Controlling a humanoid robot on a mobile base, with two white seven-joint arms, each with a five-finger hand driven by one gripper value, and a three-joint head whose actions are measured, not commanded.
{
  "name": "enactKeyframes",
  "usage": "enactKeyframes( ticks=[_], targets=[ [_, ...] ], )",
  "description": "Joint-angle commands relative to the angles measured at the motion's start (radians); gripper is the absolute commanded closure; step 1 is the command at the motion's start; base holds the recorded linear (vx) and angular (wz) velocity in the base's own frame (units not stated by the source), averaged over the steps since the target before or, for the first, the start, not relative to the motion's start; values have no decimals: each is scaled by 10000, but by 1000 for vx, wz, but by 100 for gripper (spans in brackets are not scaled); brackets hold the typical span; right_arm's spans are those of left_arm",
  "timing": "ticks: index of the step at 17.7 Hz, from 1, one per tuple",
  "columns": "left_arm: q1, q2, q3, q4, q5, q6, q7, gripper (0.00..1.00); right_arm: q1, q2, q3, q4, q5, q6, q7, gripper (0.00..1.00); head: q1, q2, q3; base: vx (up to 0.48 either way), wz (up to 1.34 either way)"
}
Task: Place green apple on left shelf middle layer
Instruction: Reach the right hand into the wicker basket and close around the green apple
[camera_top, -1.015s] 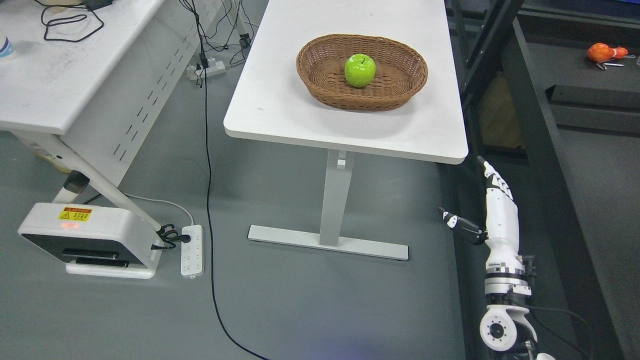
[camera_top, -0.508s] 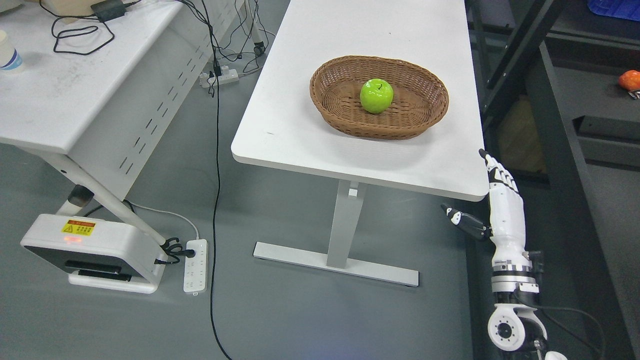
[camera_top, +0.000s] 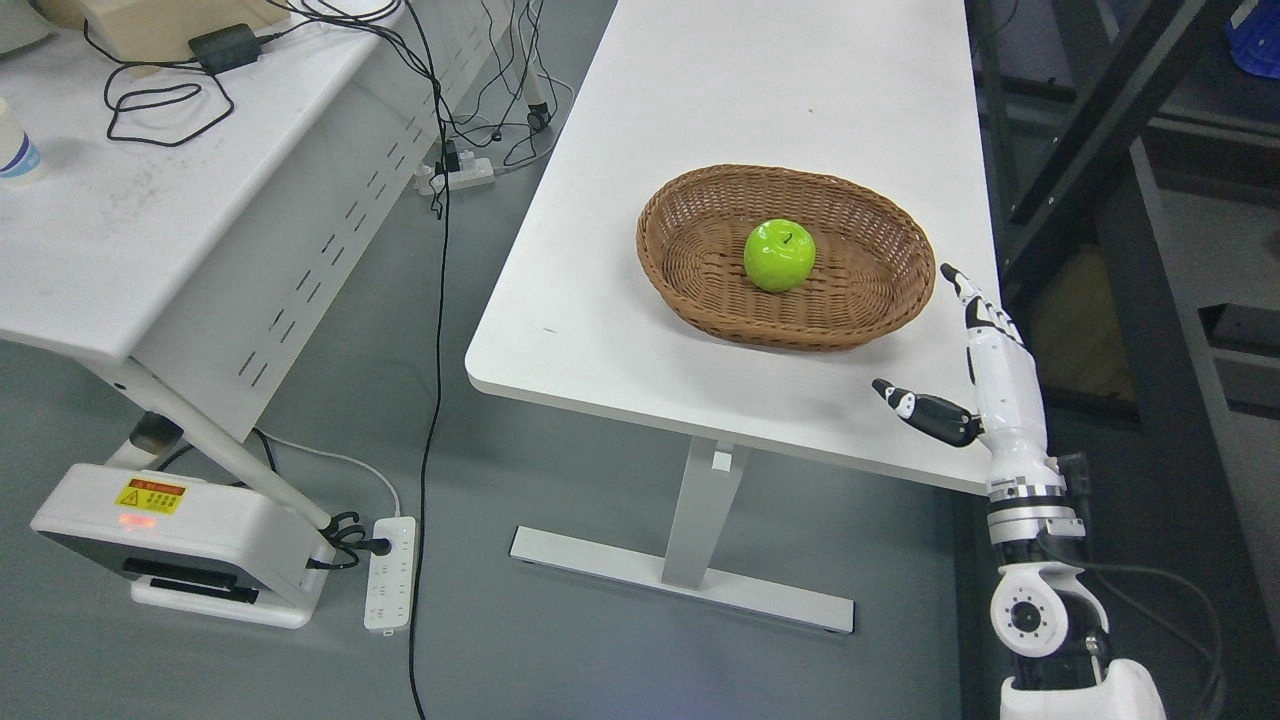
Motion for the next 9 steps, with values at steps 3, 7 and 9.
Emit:
enactKeyframes(
  ticks=[3, 7, 9],
  targets=[
    [0, 175, 4, -3, 0, -6, 2, 0, -1343, -218, 958, 1195, -354, 50, 661, 0, 0, 0, 0, 185, 54],
    [0, 175, 4, 13, 0, -6, 2, 0, -1544, -249, 1694, 1670, -293, 50, 1120, 0, 0, 0, 0, 175, 14],
    [0, 175, -27, -3, 0, -6, 2, 0, -1651, -249, 2001, 1961, -263, 35, 1183, 0, 0, 0, 0, 159, 12]
  ],
)
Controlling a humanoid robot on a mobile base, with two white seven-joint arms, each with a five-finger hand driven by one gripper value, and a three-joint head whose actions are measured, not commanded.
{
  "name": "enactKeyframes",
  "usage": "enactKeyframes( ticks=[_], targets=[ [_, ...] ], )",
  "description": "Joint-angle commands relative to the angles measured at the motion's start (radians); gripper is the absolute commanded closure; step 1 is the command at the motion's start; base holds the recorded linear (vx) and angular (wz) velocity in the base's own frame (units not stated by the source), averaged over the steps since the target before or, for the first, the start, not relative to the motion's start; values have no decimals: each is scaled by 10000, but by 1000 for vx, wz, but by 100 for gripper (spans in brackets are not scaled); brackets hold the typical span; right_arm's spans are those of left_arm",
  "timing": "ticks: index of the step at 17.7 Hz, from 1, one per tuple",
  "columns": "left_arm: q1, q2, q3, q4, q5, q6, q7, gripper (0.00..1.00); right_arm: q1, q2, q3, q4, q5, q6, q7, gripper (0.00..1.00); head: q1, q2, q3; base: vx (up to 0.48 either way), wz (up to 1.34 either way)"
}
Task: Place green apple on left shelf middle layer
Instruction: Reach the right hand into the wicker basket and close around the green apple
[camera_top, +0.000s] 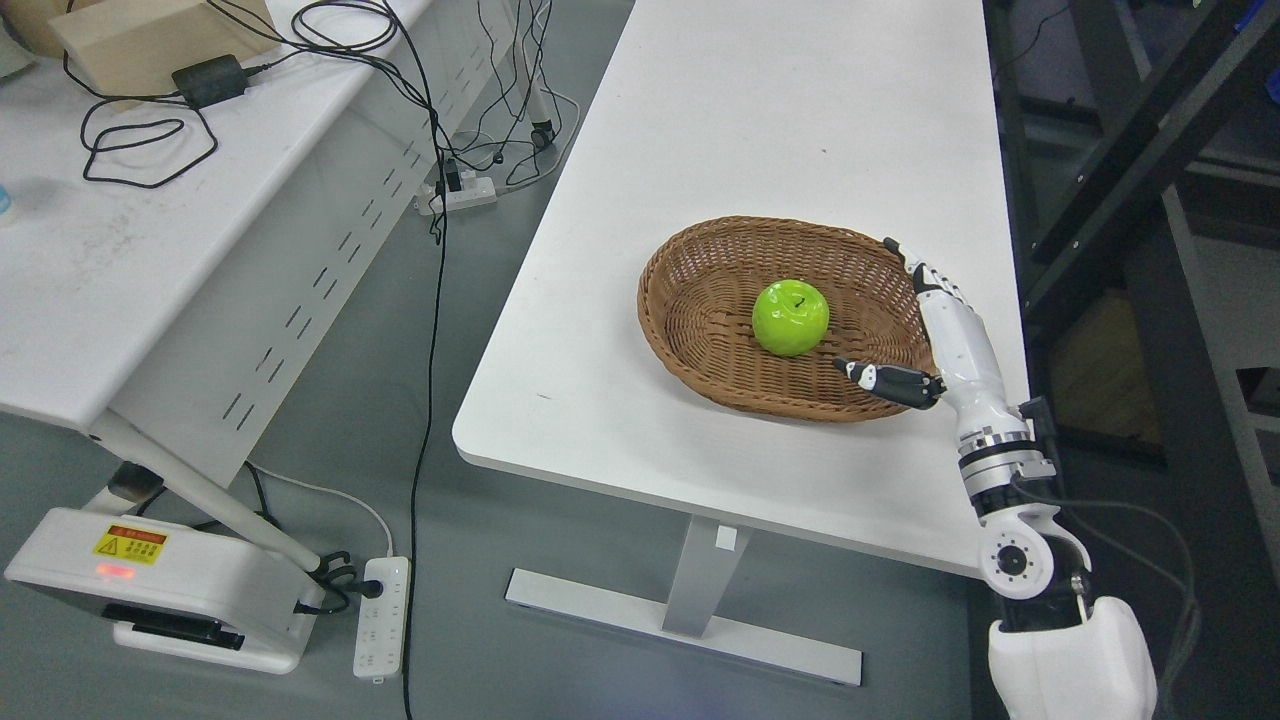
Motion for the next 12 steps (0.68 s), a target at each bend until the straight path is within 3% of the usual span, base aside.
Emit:
enactKeyframes(
  ticks=[1, 6, 12],
  targets=[
    [1, 175, 2, -3, 0, -5, 2, 0, -548, -105, 1370, 1290, 30, -28, 225, 0, 0, 0, 0, 145, 0],
    [1, 175, 2, -3, 0, -5, 2, 0, -733, -90, 1770, 1568, 31, -74, 1696, 0, 0, 0, 0, 103, 2],
    [1, 175, 2, -3, 0, -5, 2, 0, -1177, -13, 1801, 1859, 31, 2, 1668, 0, 0, 0, 0, 36, 4]
  ],
)
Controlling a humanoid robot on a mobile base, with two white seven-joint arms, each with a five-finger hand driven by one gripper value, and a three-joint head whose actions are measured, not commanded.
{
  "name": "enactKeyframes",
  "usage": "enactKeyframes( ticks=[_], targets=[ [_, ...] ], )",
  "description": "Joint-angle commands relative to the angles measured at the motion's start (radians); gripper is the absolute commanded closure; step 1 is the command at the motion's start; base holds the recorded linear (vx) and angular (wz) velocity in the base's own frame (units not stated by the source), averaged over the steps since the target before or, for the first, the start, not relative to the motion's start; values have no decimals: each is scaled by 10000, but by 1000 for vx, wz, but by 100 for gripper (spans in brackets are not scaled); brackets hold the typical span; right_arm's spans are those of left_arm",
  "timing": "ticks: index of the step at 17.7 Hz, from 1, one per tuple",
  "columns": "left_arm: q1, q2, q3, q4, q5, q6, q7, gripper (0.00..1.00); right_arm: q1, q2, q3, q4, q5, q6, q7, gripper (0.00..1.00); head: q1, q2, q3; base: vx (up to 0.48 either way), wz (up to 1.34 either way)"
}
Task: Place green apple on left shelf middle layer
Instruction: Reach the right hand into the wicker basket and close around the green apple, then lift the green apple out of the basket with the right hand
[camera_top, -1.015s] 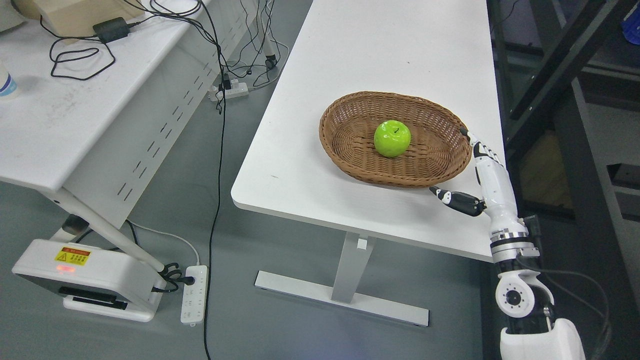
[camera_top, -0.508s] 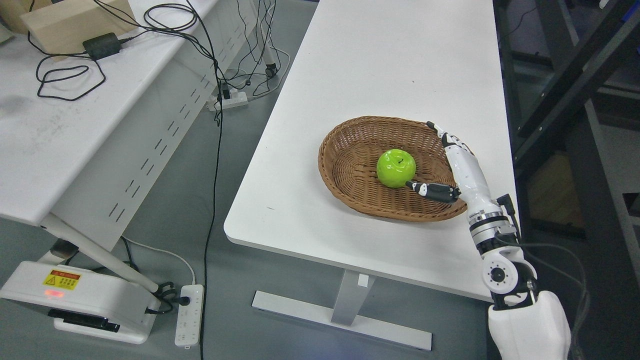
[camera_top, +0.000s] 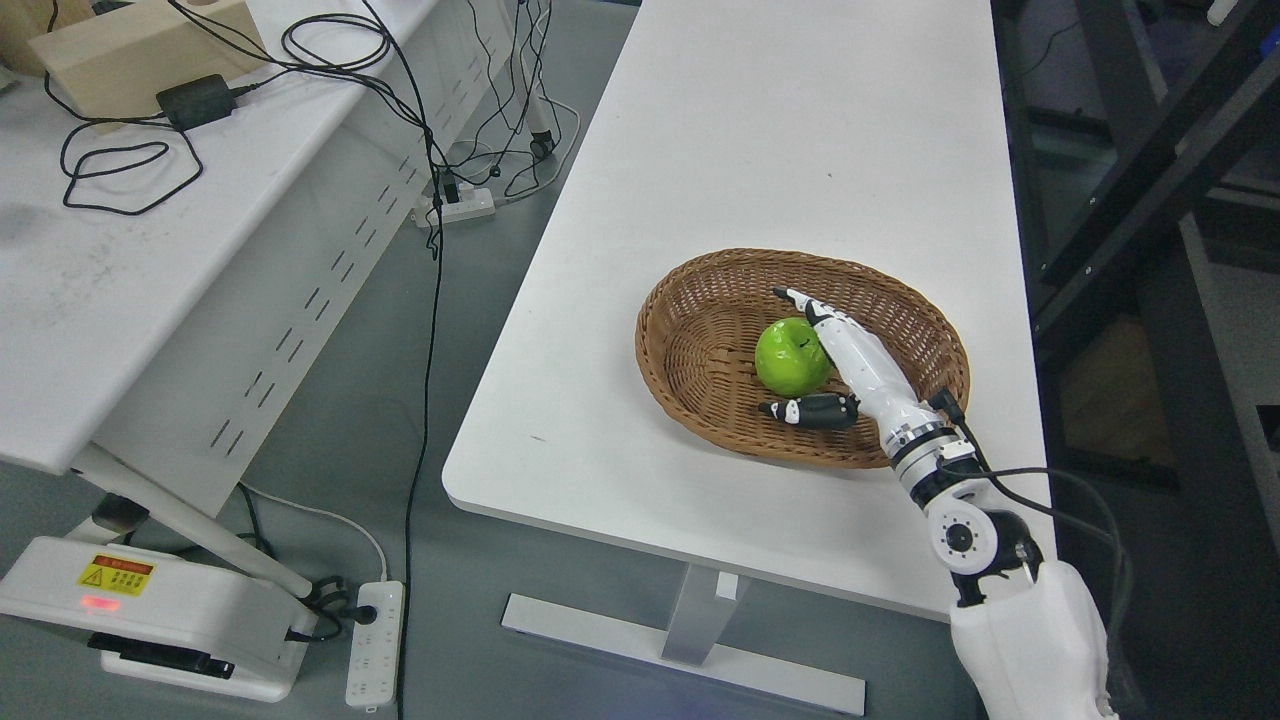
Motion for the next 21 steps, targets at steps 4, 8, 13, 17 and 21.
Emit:
enactKeyframes(
  ticks=[4, 8, 13, 17, 21],
  targets=[
    [0, 175, -27, -4, 0, -5, 2, 0, -630, 63, 480, 979, 1, 476, -3, 3, 0, 0, 0, -2, 3],
    [0, 175, 3, 11, 0, -5, 2, 0, -615, 17, 358, 980, 16, 522, -34, 22, 0, 0, 0, -2, 3],
    [0, 175, 3, -4, 0, -5, 2, 0, -569, -14, -193, 949, -30, 476, -34, 73, 0, 0, 0, 0, 0],
    [0, 175, 3, 11, 0, -5, 2, 0, -371, -29, -898, 812, -75, 446, -430, 99, 0, 0, 0, 0, 0],
    [0, 175, 3, -4, 0, -5, 2, 0, 364, -243, -1390, -290, -167, 415, -1916, 100, 0, 0, 0, 0, 0]
  ],
)
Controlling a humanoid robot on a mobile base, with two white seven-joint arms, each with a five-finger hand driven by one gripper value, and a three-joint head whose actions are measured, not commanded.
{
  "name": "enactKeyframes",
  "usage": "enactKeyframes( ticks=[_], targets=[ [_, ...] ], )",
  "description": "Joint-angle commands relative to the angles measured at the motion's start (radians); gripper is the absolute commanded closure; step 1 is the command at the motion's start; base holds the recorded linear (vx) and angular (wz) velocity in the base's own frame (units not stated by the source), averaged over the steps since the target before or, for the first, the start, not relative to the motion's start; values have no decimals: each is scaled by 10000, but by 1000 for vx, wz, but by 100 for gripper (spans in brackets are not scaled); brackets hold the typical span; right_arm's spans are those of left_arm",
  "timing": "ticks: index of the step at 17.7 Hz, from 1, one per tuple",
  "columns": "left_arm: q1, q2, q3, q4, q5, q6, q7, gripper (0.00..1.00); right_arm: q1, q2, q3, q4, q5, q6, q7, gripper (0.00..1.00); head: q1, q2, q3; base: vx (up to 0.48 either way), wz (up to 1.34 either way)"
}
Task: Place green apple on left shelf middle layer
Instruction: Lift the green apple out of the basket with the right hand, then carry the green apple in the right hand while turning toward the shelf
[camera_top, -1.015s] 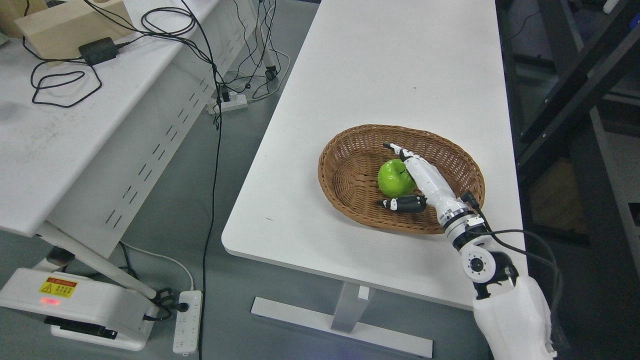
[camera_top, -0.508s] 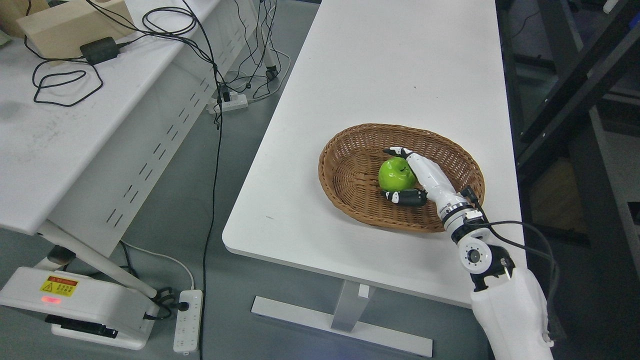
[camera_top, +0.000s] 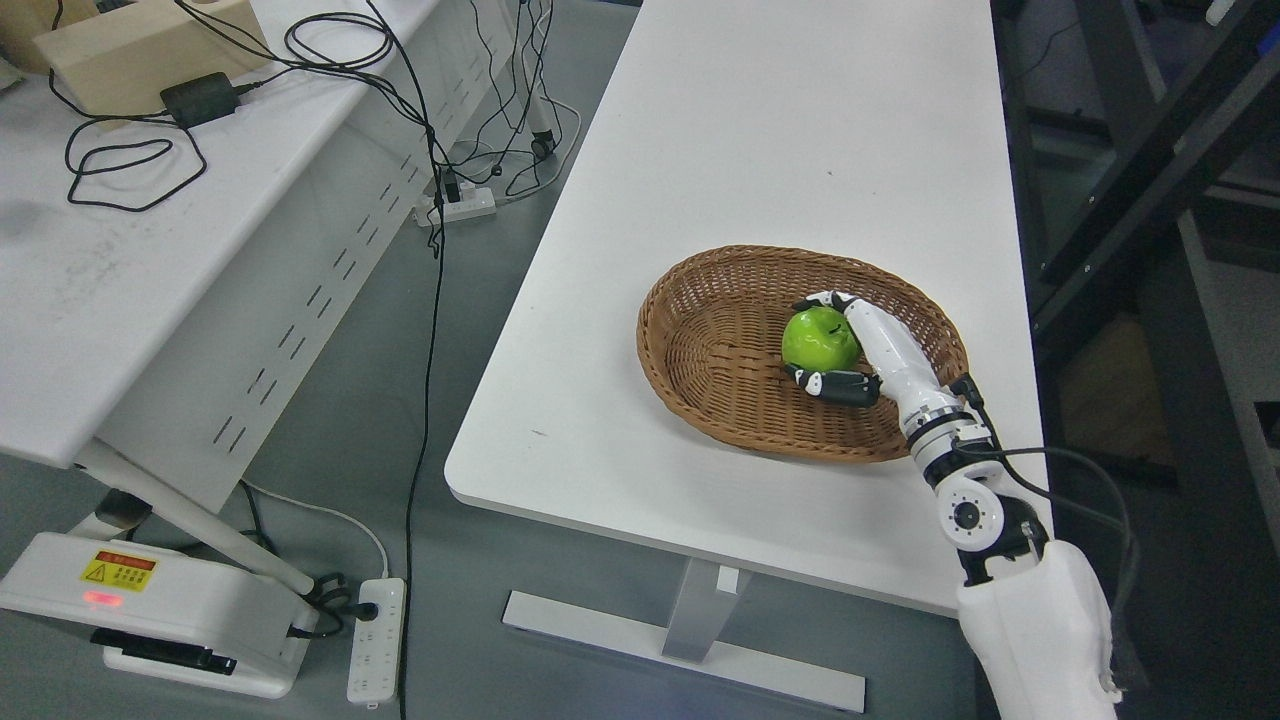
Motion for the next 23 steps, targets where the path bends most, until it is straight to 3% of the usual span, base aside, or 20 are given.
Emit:
enactKeyframes(
  ticks=[1, 5, 9, 23],
  targets=[
    [0, 175, 4, -3, 0, -5, 2, 0, 895, -277, -1131, -1254, -95, -60, -1261, 100, 0, 0, 0, 0, 0],
    [0, 175, 4, -3, 0, -5, 2, 0, 2198, -217, -2540, -2665, -1071, -1178, -1402, 100, 0, 0, 0, 0, 0],
    [0, 175, 4, -3, 0, -5, 2, 0, 2798, -64, -3859, -2868, -2056, -1975, -1310, 100, 0, 0, 0, -4, -12],
    [0, 175, -26, -3, 0, -5, 2, 0, 3459, 535, -3893, -2822, -2457, -2070, -1310, 100, 0, 0, 0, -109, 23]
  ],
)
